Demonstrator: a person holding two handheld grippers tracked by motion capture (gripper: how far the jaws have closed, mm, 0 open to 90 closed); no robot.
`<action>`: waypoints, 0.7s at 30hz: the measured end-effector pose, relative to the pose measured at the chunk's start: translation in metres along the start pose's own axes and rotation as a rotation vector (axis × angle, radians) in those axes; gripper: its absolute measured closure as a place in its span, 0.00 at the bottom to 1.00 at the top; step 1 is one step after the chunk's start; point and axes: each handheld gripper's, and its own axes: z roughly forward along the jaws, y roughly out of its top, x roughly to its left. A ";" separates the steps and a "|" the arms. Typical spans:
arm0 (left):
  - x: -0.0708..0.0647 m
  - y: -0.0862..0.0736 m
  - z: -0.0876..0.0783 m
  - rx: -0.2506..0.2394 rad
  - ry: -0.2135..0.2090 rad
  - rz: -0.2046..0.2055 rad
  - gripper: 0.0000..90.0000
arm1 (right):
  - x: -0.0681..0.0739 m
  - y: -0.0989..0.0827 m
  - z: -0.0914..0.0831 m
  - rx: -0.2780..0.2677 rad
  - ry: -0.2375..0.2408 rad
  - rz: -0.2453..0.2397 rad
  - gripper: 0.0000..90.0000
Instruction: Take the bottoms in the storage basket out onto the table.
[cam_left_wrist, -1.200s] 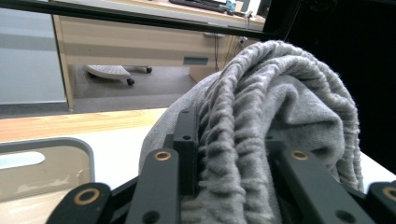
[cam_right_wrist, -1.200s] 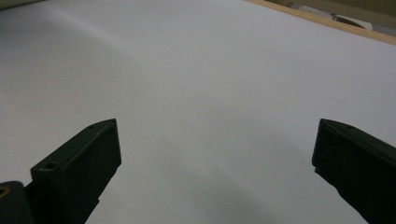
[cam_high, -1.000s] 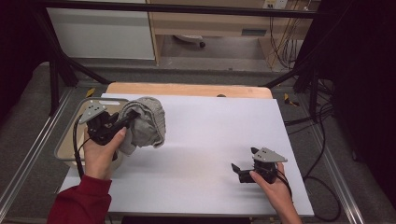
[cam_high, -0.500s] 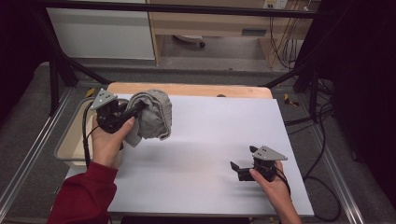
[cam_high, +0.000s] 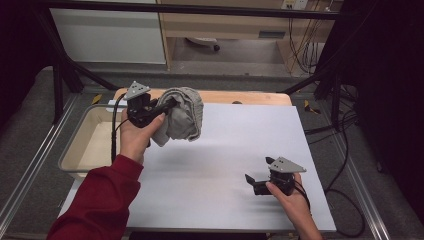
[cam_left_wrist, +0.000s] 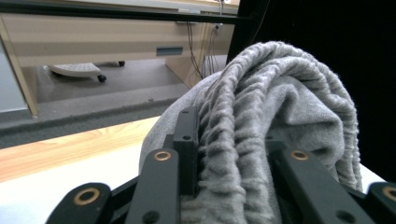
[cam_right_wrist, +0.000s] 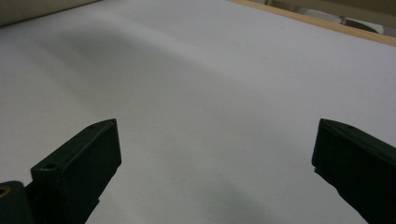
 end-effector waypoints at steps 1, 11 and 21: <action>0.000 0.000 0.003 0.006 -0.005 -0.002 0.76 | 0.000 0.000 0.000 0.000 0.000 0.000 0.02; -0.005 0.010 0.026 0.025 -0.025 0.009 0.76 | -0.002 -0.004 -0.006 -0.002 -0.001 0.016 0.02; -0.016 0.024 0.043 0.043 -0.050 0.029 0.77 | -0.004 -0.009 -0.015 -0.005 -0.024 0.028 0.02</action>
